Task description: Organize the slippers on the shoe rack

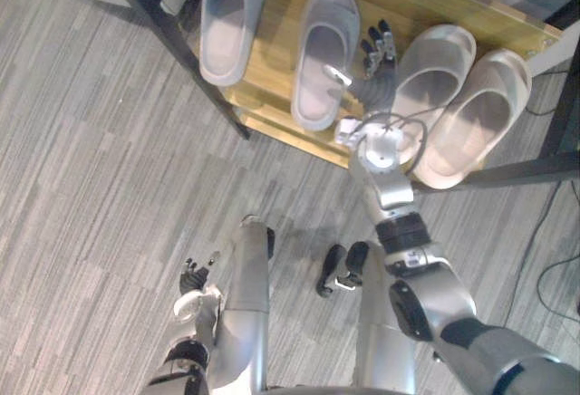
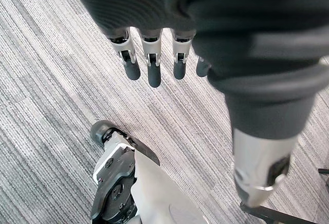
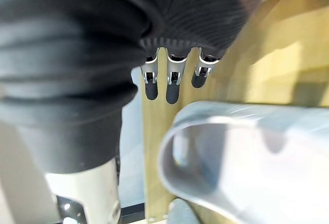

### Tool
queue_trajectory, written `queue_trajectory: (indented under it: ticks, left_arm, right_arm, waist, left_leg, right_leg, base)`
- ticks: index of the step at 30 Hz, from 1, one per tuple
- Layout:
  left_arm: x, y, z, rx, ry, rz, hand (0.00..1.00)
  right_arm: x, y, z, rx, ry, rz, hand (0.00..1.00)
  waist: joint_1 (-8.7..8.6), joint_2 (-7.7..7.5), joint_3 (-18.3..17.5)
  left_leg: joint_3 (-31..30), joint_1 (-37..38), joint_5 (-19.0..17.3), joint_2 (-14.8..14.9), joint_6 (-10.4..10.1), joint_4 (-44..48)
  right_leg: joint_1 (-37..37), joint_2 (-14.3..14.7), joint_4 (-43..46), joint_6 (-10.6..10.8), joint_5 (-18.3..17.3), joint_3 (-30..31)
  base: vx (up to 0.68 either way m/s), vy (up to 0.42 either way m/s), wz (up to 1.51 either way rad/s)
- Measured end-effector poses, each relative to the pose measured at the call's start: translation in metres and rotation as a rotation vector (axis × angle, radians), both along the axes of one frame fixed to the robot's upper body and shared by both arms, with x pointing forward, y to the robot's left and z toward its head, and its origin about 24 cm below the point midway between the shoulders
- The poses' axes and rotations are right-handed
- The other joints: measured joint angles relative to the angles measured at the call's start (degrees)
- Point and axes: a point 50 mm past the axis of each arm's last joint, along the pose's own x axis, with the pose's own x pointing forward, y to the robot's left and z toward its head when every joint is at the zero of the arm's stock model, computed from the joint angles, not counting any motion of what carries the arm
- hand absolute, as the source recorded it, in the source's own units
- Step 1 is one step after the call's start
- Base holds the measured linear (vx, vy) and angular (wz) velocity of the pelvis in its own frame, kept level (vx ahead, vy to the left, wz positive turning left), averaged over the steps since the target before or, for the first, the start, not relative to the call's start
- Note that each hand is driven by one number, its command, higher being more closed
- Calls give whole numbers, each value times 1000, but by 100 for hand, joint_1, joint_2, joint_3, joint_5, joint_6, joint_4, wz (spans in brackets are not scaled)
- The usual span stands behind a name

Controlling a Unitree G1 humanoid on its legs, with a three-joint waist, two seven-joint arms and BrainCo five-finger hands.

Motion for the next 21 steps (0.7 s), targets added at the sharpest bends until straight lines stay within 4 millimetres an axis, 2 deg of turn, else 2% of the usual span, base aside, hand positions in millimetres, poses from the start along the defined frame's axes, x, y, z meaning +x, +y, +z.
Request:
queue_trajectory:
  ticks: [13, 21]
  left_arm:
    - [1, 6, 3, 5, -3, 20, 0]
    - [7, 7, 7, 11, -22, 17, 0]
  right_arm:
    - [-10, 17, -16, 154, 32, 123, 0]
    - [-10, 23, -13, 416, 33, 271, 0]
  waist:
    - [-44, -116, 138]
    - [-16, -113, 311]
  left_leg:
    - [66, 103, -1, 63, -1, -130]
    - [47, 74, -1, 28, -1, -133]
  right_leg:
    - [83, 35, -108, 16, -8, 12]
    - [82, 2, -108, 35, -20, -19]
  base:
    - [2, 0, -1]
    - [-1, 3, 2]
